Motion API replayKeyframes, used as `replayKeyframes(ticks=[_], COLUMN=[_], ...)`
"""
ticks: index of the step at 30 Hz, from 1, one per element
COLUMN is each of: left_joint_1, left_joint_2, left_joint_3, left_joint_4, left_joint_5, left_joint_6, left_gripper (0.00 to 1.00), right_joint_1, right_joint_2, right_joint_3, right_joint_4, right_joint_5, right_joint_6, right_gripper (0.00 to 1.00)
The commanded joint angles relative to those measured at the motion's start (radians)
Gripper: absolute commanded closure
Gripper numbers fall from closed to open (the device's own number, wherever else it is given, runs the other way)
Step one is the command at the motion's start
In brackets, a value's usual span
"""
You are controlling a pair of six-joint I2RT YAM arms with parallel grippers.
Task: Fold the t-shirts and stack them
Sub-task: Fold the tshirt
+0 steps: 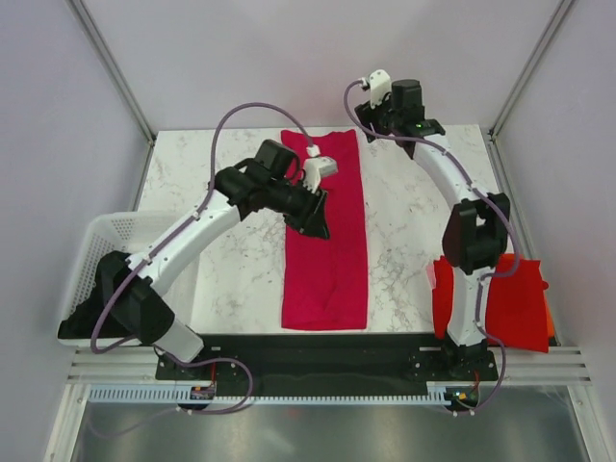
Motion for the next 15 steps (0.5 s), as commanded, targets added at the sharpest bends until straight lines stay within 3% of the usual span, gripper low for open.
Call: replayKeyframes(ticks=[1,8,15], left_joint_1=[0.085,0.108,0.105], left_joint_2=[0.109,0.171,0.186], left_joint_3=[-0.172,-0.263,-0.381], left_joint_4=[0.046,0.178,0.222], left_joint_5=[0.098,0.156,0.189], left_joint_6=[-0.278,-0.357,-0.401], left_gripper=[0.59,0.56,0.56], right_joint_1=[0.009,0.007,0.010], right_joint_2=[-0.150,-0.301,-0.291], right_joint_3=[-0.130,-0.389,-0.524], right_joint_4=[-0.022,-0.077,-0.072], right_joint_5=[-0.041,-0.158,-0.189], right_joint_6=[0.034,0.047,0.056], right_gripper=[0.29,0.29,0.28])
